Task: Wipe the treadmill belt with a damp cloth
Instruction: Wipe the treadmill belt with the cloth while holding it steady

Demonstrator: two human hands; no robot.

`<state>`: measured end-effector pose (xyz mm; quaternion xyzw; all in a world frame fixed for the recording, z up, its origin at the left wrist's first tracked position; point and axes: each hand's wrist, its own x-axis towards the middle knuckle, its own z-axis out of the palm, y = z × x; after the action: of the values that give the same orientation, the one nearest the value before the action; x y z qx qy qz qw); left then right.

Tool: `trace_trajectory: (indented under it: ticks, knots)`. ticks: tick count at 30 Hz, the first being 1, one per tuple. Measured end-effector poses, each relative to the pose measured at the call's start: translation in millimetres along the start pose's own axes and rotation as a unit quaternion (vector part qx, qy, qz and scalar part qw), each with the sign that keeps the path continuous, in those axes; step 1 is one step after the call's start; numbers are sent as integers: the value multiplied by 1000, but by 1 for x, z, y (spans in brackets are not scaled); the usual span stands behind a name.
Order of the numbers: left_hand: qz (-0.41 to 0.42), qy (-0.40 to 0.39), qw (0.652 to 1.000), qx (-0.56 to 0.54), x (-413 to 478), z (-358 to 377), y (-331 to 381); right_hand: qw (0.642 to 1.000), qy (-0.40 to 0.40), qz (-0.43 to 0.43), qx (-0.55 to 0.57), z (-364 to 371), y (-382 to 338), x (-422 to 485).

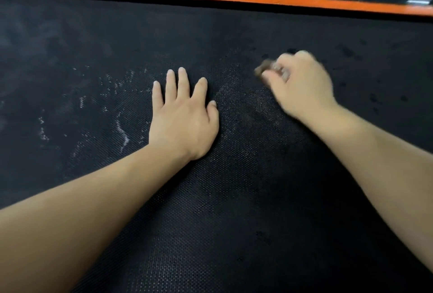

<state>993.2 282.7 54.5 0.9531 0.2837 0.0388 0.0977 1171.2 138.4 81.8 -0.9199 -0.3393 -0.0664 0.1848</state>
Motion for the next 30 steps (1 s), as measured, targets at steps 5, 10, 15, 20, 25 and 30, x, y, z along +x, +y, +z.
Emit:
trace_trajectory:
  ticks: [5, 10, 15, 20, 25, 30]
  knots:
    - [-2, 6, 1000, 7, 0, 1, 0, 984, -62, -155, 53, 16, -24, -21]
    - [1, 6, 1000, 6, 0, 0, 1, 1000, 13, 23, 10, 12, 4, 48]
    - [1, 3, 1000, 10, 1, 2, 1, 987, -57, -137, 60, 22, -13, 24]
    - [3, -5, 1000, 11, 1, 1, 2, 999, 34, 5, 10, 25, 4, 79]
    - [1, -13, 1000, 13, 1, 0, 2, 998, -13, -51, 20, 26, 10, 93]
    - [0, -8, 1000, 13, 1, 0, 2, 998, -13, -51, 36, 38, -2, 108]
